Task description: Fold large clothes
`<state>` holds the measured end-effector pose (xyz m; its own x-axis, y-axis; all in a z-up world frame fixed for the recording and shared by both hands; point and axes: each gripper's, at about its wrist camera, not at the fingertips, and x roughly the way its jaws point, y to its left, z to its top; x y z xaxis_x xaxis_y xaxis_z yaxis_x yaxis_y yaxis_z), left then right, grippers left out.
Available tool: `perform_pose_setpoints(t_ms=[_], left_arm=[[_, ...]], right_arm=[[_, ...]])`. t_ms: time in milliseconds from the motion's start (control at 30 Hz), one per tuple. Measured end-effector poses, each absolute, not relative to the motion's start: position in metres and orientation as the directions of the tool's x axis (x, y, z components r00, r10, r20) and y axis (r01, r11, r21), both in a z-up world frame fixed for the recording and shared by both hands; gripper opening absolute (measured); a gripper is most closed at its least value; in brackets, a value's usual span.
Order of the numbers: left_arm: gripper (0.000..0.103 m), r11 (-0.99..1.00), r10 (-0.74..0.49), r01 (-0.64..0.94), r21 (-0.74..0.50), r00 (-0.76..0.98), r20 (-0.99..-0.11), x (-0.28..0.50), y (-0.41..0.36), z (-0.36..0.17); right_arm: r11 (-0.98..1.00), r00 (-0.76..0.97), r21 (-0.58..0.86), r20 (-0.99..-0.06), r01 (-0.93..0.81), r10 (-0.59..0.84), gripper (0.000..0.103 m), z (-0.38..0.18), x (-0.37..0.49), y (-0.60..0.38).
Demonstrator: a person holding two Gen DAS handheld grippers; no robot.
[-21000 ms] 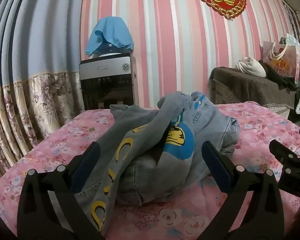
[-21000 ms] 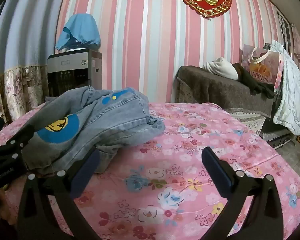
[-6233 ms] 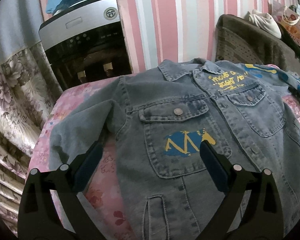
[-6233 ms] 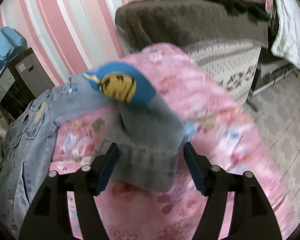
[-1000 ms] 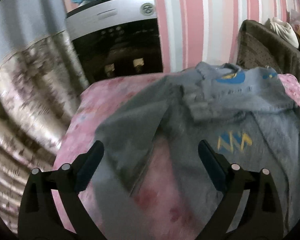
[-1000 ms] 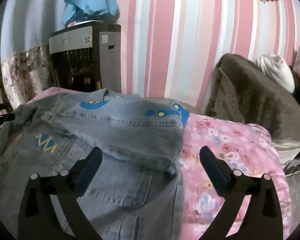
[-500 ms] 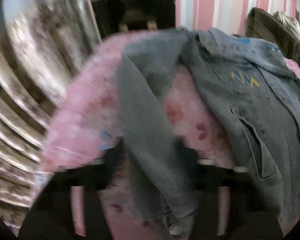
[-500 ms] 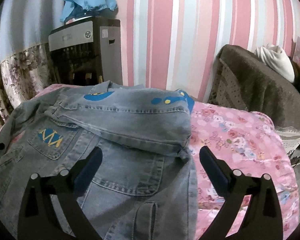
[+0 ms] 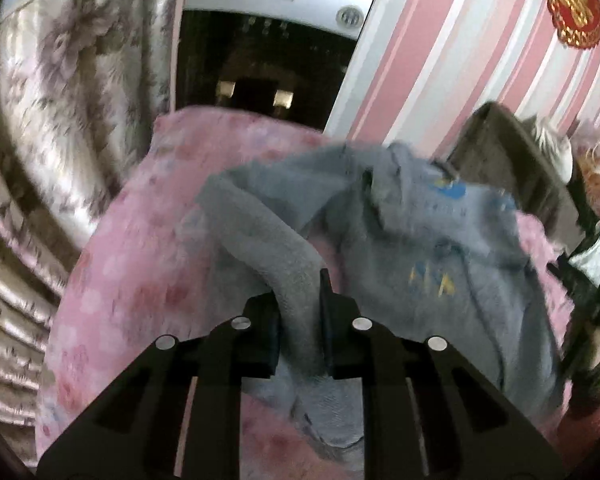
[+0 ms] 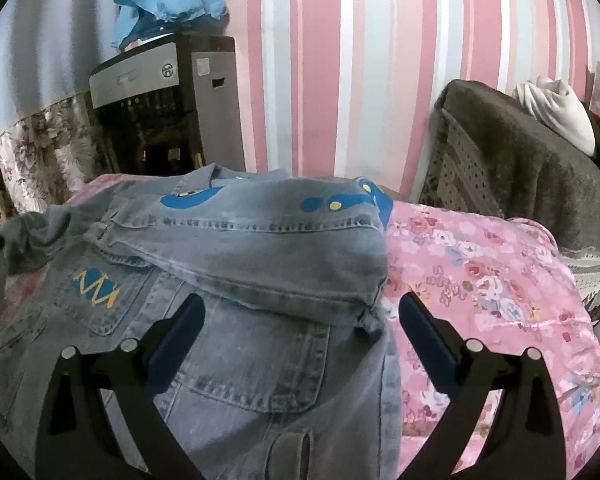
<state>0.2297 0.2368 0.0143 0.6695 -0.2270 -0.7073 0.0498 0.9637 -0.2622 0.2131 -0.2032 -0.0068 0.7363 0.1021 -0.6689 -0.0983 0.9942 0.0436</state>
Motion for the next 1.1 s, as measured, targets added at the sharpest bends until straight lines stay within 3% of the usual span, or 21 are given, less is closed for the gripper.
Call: perform_pose_setpoints(t_ms=[267,467,600,733,833,933,1100], left_arm=[[0.014,0.926,-0.35,0.117,-0.36,0.627,-0.696,0.304,0.186,0.028],[0.013,0.906,-0.421,0.228,-0.358,0.585,-0.694,0.347,0.109,0.033],[0.013,0.902,-0.43,0.291,-0.318,0.56,-0.708,0.374,0.062,0.031],[0.014,0.932,-0.346,0.288,-0.222,0.518,-0.782,0.402,0.033,0.002],[0.029,0.953,-0.263,0.271,-0.136,0.51,-0.819,0.41,0.028,-0.02],[0.044,0.948,-0.278,0.283,-0.147,0.505,-0.817,0.407,0.033,-0.026],[0.085,0.948,-0.252,0.306,-0.083,0.57,-0.782,0.38,0.039,-0.011]], right_arm=[[0.997,0.728,0.01,-0.683,-0.078,0.064,0.098,-0.009,0.238,-0.211],[0.996,0.725,-0.049,-0.688,-0.072,0.019,0.098,-0.007,0.262,-0.217],[0.995,0.722,-0.077,-0.692,-0.066,-0.006,0.098,-0.008,0.274,-0.221],[0.994,0.708,-0.055,-0.705,-0.093,0.027,0.098,-0.013,0.281,-0.217],[0.99,0.7,-0.068,-0.713,-0.127,0.04,0.098,-0.018,0.282,-0.208],[0.985,0.689,-0.063,-0.721,-0.163,0.068,0.098,-0.021,0.283,-0.197],[0.973,0.667,0.002,-0.728,-0.232,0.16,0.098,-0.019,0.282,-0.179]])
